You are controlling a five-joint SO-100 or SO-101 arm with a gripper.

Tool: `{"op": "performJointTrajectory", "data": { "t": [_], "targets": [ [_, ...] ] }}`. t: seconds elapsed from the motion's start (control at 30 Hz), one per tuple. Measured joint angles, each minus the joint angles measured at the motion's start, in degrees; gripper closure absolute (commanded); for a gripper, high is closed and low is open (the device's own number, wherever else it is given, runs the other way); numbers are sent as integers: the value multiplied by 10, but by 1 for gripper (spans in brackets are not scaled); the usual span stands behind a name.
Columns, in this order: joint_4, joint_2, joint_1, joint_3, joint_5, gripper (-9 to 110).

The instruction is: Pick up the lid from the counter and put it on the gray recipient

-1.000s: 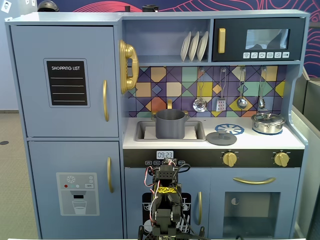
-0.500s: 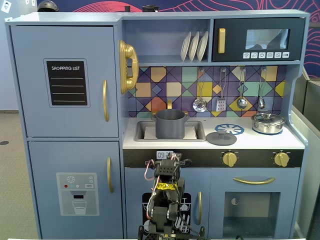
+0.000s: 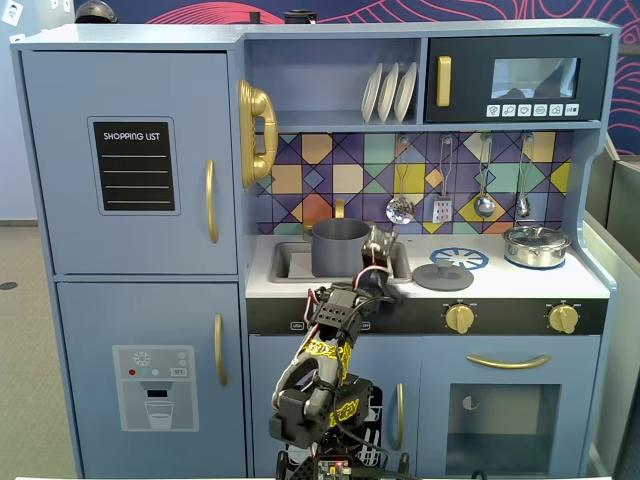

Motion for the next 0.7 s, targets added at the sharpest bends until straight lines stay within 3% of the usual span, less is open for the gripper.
{"op": "performJointTrajectory", "data": {
  "t": [0.23,0.43,0.7],
  "targets": [
    [-166,-43,45,15,-36,84],
    [-296,-121,69,21,-62,81],
    [-349,-223,76,17,-73,80]
  ]
}}
